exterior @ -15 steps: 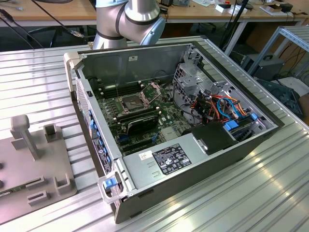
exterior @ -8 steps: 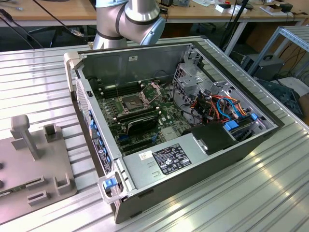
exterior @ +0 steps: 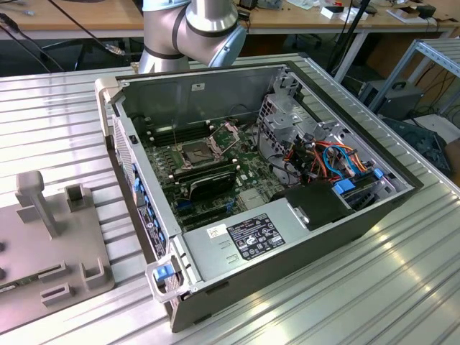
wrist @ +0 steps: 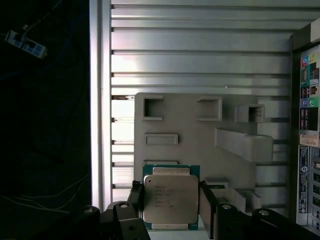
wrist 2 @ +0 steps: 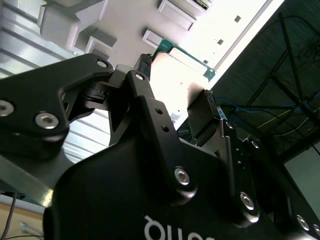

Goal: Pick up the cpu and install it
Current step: 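Pick up the cpu and move it towards the insertion slot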

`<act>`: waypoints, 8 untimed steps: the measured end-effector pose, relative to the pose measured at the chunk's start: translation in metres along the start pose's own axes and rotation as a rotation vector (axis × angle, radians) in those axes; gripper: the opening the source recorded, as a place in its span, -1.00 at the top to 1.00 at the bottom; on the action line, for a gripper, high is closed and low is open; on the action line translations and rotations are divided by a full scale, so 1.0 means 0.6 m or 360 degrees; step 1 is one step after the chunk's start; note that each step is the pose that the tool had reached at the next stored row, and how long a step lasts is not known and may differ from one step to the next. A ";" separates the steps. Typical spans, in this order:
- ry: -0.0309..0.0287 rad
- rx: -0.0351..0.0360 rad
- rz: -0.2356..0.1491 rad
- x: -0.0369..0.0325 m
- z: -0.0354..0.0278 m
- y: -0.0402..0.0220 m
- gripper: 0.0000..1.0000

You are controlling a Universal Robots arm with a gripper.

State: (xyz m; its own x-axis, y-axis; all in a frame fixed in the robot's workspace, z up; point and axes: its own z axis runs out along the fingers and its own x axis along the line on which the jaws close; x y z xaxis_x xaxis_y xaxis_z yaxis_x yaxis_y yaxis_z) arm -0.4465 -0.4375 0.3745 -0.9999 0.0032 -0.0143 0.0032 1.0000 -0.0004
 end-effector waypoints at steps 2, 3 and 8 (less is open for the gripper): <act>0.00000 0.0000 0.0000 -0.001 0.000 0.000 -0.09; 0.00000 0.0000 0.0000 -0.001 0.000 0.000 -0.09; 0.00000 0.0000 0.0000 -0.006 0.000 0.000 -0.09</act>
State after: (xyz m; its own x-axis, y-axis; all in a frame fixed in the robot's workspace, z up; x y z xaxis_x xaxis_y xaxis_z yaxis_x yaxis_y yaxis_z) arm -0.4427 -0.4375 0.3745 -0.9999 0.0032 -0.0143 0.0032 1.0000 -0.0005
